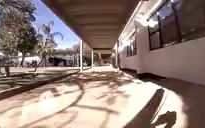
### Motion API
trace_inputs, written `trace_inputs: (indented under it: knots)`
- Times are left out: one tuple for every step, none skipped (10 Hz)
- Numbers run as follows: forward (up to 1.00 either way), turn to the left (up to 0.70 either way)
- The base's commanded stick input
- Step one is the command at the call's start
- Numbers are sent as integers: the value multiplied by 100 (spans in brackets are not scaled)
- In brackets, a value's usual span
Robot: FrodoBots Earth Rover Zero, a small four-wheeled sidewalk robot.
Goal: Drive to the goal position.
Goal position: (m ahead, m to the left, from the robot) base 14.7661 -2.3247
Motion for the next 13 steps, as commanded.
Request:
trace_inputs:
  knots:
    - [100,1]
    - [100,1]
    - [100,1]
    - [100,1]
    - [100,1]
    - [100,1]
    - [100,1]
    - [100,1]
    - [100,1]
    - [100,1]
    - [100,1]
    - [100,1]
    - [100,1]
